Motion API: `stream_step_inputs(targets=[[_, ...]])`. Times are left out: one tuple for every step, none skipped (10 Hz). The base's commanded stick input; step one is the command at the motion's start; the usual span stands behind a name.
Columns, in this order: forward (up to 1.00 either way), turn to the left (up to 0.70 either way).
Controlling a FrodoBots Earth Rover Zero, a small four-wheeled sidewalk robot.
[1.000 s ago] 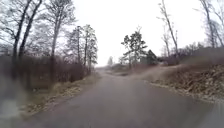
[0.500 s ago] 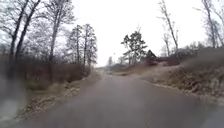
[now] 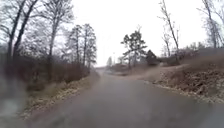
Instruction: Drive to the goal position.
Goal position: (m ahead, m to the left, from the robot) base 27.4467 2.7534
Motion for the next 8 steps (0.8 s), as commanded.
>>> stream_step_inputs(targets=[[0.6, 0.0], [0.6, 0.0], [0.6, 0.0], [0.6, 0.0], [0.6, 0.0], [0.6, 0.0], [0.6, 0.0], [0.6, 0.0]])
